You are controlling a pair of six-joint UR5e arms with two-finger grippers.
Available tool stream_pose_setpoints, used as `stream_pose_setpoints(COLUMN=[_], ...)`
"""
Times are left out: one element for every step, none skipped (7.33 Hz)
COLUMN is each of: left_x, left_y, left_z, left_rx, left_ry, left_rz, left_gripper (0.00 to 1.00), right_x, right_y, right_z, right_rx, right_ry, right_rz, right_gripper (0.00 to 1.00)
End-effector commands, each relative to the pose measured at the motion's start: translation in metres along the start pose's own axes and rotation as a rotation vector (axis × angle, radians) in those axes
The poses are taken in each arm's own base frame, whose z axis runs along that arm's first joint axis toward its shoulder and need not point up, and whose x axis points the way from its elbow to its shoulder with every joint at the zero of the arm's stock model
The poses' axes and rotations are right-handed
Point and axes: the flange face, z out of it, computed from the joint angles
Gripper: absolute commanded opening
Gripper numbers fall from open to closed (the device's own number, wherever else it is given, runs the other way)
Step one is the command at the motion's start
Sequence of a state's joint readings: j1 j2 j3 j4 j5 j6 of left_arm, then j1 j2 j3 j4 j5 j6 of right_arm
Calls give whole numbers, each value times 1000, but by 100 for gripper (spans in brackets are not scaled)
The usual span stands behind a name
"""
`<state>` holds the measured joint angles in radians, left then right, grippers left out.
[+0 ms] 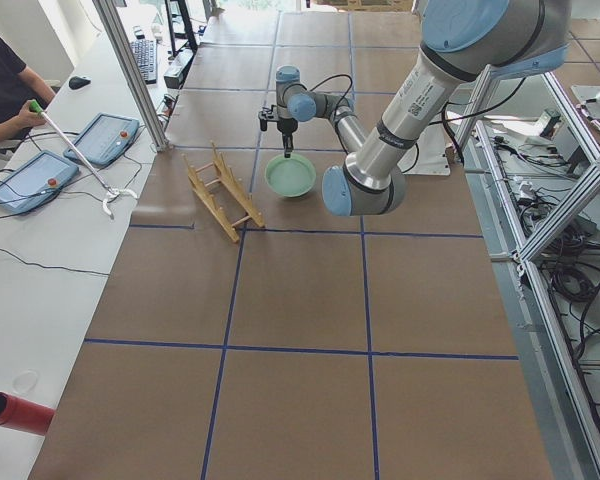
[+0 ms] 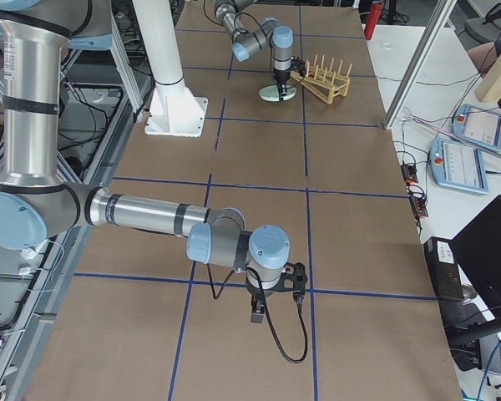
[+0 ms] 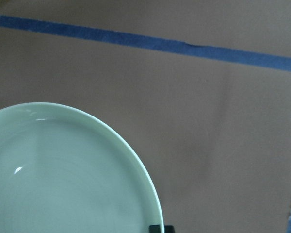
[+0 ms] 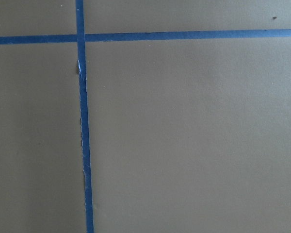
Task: Place plate on rack
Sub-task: 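Close the left gripper on the plate's rim and lift it, then carry the plate upright with the left gripper above the wooden rack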
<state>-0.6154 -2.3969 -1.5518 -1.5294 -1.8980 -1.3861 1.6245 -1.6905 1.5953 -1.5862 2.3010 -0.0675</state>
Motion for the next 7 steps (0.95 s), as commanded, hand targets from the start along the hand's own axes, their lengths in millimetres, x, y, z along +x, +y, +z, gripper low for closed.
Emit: stream_pose_setpoints(left_x=[-21,-37,-63,-99,-127,-145,-155], left_y=[-51,-72,-92,-108,-124,-147,-166], left_z=[-137,-170,-185,-186,-195,-200,-182], left_rx=[117,153,158,164,222,348,419], left_ry=[258,423,578,685,804,907,1000], left_rz=[-221,-341,-483,-553,-547,-557,-553], left_gripper=[0,0,0,0,0,0,0], right_x=[0,0,0,0,0,0,0], right_y=[0,0,0,0,0,0,0], right_z=[0,0,0,0,0,0,0], right_rx=[0,0,0,0,0,0,0], right_ry=[-2,0,0,0,0,0,0], right_rz=[0,0,0,0,0,0,0], right_gripper=[100,100,100,100,100,100,100])
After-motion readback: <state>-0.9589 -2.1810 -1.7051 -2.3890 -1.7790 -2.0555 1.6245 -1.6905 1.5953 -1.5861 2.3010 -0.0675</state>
